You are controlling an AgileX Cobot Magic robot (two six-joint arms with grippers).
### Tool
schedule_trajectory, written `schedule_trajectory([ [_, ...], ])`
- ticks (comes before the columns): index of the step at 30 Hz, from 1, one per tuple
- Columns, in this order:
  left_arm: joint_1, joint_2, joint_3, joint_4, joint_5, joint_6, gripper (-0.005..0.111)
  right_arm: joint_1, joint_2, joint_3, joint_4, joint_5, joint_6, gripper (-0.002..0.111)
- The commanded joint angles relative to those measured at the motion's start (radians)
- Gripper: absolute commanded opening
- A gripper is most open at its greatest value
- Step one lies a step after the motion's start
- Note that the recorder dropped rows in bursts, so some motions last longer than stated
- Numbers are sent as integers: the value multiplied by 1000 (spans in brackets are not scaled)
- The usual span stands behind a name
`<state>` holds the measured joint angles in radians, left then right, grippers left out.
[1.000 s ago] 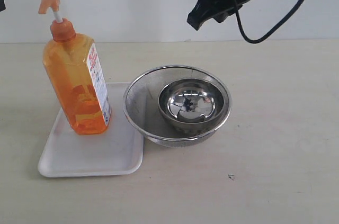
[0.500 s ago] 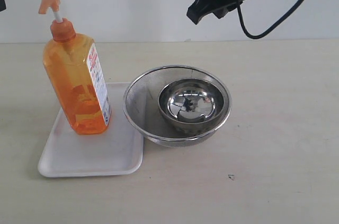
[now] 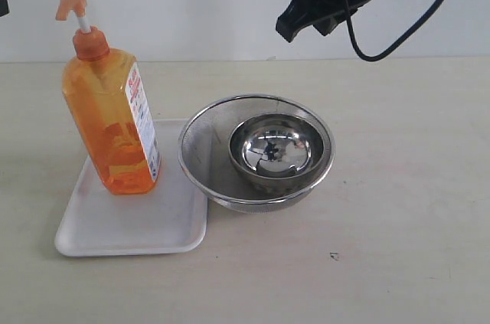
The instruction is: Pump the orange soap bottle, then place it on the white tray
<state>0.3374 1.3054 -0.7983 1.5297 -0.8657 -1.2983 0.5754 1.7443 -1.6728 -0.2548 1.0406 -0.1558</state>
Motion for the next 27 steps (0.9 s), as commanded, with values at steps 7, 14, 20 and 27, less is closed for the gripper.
schedule_trajectory([
  [7, 4, -7, -4, 0, -3, -10, 5, -7, -13, -3, -6, -2, -1, 0],
  [14, 4, -7, -4, 0, -1, -10, 5, -7, -13, -3, -4, 0, 1, 0],
  [20, 4, -7, -4, 0, -3, -10, 5, -7, -10, -3, -8, -5, -2, 0],
  [27, 4, -7, -4, 0, -1, -10, 5, -7, -10, -3, -40, -48, 17, 0],
])
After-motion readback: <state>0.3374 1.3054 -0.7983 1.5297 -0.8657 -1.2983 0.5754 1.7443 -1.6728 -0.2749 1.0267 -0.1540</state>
